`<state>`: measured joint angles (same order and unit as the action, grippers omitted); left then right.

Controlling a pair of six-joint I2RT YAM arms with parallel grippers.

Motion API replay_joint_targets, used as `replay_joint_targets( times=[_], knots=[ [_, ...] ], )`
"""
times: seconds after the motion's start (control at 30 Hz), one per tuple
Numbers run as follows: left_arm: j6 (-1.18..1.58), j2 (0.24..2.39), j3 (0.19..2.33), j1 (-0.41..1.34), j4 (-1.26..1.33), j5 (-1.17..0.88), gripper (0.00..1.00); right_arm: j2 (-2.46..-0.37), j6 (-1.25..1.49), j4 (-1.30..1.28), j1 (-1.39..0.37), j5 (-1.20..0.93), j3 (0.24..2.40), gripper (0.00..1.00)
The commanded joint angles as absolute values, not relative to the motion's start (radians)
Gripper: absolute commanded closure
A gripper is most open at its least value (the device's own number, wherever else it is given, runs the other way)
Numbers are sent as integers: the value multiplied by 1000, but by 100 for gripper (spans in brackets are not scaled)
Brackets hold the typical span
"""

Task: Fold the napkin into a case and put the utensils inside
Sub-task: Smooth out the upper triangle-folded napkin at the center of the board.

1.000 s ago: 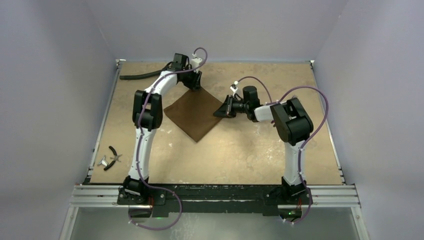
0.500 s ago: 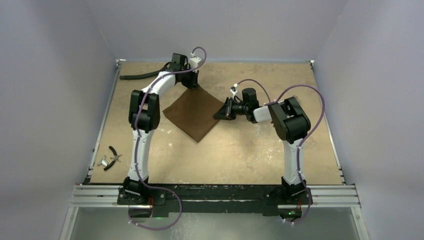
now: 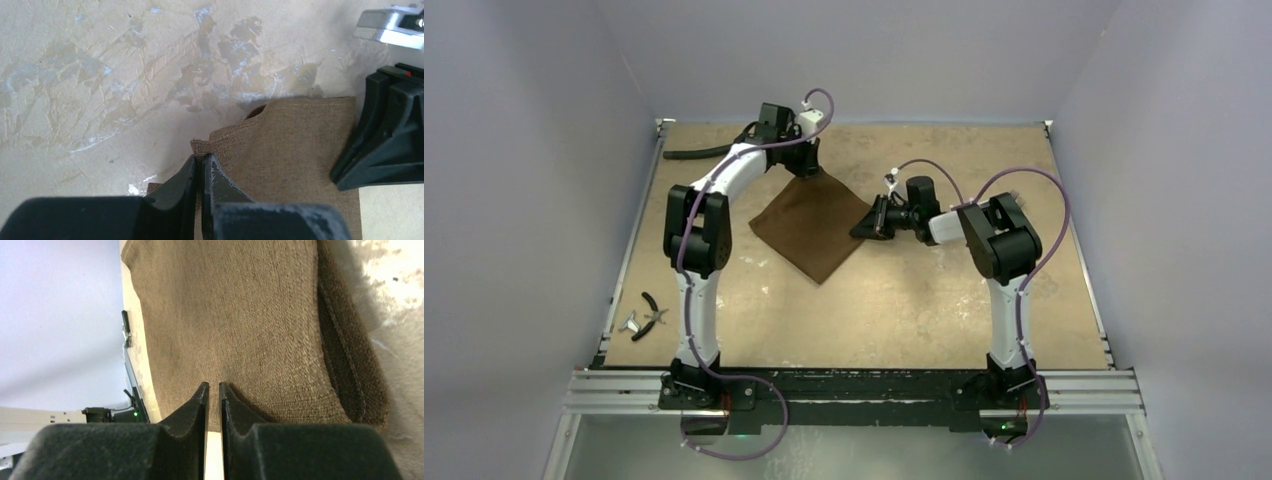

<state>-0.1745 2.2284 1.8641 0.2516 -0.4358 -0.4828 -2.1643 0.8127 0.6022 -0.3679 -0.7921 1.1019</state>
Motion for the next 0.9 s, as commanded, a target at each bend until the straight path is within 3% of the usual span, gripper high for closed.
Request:
replay_joint_targets(
  times=[0.0, 0.17, 0.43, 0.7, 0.8, 0.87],
  knots=[
    [-165, 2155, 1819, 263, -398, -505, 97, -2131, 824, 595, -385, -770, 1161, 85],
    [-172, 2177, 1818, 264, -392, -473, 87, -2130, 824, 577, -402, -765, 1176, 85],
    [-182, 2168, 1805, 264, -365, -468, 84, -2133, 824, 561, -404, -756, 1192, 84],
    [-194, 2170, 1800, 264, -375, -490, 79, -2139, 854, 537, -416, -702, 1263, 68],
    [-205, 2173, 1801, 264, -381, -505, 100, -2153, 880, 528, -417, -674, 1310, 66],
    [-218, 2174, 1802, 264, -403, -527, 100, -2166, 909, 532, -419, -669, 1337, 64]
  ],
)
